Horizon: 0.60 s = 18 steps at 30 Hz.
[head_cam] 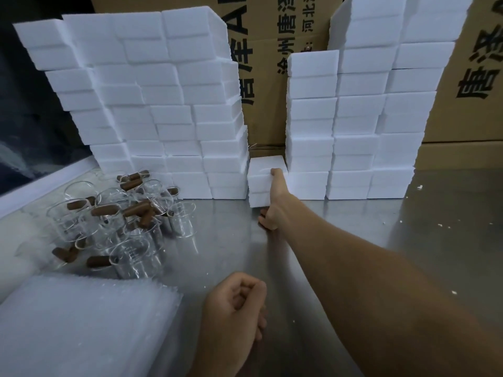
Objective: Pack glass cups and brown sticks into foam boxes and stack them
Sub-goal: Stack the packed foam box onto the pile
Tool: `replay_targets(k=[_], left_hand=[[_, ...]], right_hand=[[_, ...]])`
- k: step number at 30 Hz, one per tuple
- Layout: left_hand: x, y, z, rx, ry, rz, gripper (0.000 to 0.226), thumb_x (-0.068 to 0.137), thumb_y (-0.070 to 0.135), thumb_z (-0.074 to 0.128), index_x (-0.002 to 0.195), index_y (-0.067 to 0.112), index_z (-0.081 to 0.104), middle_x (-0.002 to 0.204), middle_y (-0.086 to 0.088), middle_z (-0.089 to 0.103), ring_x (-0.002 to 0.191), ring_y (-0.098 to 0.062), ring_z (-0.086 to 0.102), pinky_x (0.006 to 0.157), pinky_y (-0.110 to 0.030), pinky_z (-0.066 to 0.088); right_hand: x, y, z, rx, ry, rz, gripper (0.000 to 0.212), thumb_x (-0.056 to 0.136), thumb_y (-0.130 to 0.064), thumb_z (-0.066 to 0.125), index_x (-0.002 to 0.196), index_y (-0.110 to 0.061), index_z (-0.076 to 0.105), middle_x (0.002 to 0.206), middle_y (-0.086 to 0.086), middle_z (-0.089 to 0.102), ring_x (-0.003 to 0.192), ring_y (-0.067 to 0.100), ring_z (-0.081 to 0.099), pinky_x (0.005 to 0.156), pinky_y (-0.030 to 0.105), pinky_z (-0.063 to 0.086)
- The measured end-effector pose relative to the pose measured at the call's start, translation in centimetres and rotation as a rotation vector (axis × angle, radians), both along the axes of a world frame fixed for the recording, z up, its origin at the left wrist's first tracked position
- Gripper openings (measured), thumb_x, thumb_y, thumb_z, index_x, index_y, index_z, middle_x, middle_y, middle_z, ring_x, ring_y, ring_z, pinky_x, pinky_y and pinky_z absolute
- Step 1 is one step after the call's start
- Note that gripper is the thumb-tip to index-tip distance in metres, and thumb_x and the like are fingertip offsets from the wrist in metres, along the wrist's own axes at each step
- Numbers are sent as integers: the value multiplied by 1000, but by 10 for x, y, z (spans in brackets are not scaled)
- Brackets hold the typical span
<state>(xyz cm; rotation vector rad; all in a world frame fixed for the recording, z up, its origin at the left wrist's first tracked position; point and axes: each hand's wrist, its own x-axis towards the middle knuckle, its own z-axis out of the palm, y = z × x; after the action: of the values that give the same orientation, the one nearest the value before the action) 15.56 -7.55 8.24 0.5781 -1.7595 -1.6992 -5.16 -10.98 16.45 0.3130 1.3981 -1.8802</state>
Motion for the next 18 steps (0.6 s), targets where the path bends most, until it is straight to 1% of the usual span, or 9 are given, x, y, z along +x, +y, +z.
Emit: replay_targets(k=[3, 5, 7, 9, 11, 13, 15, 17, 18], left_hand=[[3, 1, 3, -7, -9, 29, 24, 91, 0, 61, 68, 5, 62, 48, -14, 54, 34, -18, 43, 35, -20, 34], [4, 2, 4, -19, -11, 52, 22, 92, 1, 61, 70, 4, 62, 50, -12, 56, 38, -19, 47, 37, -22, 37], [5, 3, 4, -16, -14, 91, 21, 92, 1, 61, 72, 4, 62, 53, -10, 57, 42, -18, 49, 39, -22, 40], [6, 2, 6, -22, -9, 154, 17, 92, 0, 60, 77, 7, 62, 56, -7, 58, 45, -16, 51, 42, -23, 42], [9, 4, 8, -22, 4, 242, 12, 90, 1, 61, 87, 13, 62, 66, -4, 60, 52, -15, 54, 49, -27, 46], [13, 5, 11, -31, 26, 320, 19, 87, 9, 64, 101, 19, 57, 88, -6, 62, 68, -18, 58, 62, -33, 49], [18, 7, 16, -44, 47, 344, 39, 81, 27, 66, 115, 23, 50, 108, -8, 58, 88, -23, 58, 75, -40, 48], [22, 10, 19, -45, 75, 320, 52, 75, 37, 62, 123, 25, 45, 118, -5, 55, 100, -22, 56, 81, -40, 45], [23, 11, 20, -42, 95, 286, 51, 75, 37, 61, 122, 27, 45, 119, -3, 57, 101, -19, 57, 82, -39, 45]], right_hand=[[26, 30, -6, -62, 19, -12, 49, 77, -64, 63, 91, -18, 55, 76, -1, 58, 62, 16, 53, 70, 26, 49], [45, 52, -12, -114, 69, -16, 40, 84, -57, 62, 98, -20, 57, 81, 1, 63, 67, 16, 59, 63, 25, 51], [63, 76, -19, -153, 88, -13, 35, 87, -52, 61, 101, -21, 58, 88, 2, 66, 75, 17, 63, 66, 26, 52], [75, 102, -23, -172, 80, 7, 35, 87, -53, 59, 100, -20, 57, 97, 4, 67, 84, 19, 65, 67, 28, 54], [85, 130, -26, -178, 91, 34, 46, 88, -56, 57, 115, -18, 55, 106, 8, 67, 90, 22, 67, 59, 30, 55], [92, 157, -31, -151, 156, 79, 58, 90, -58, 52, 129, -16, 51, 107, 10, 70, 90, 22, 70, 55, 27, 56], [98, 179, -35, -82, 257, 156, 62, 92, -62, 46, 130, -14, 55, 102, 11, 73, 89, 23, 72, 64, 29, 57], [102, 193, -37, -14, 357, 215, 59, 92, -64, 44, 126, -18, 60, 98, 11, 76, 88, 24, 73, 69, 32, 56], [104, 198, -38, 15, 403, 225, 58, 92, -64, 45, 126, -19, 60, 100, 11, 76, 90, 25, 74, 69, 32, 57]])
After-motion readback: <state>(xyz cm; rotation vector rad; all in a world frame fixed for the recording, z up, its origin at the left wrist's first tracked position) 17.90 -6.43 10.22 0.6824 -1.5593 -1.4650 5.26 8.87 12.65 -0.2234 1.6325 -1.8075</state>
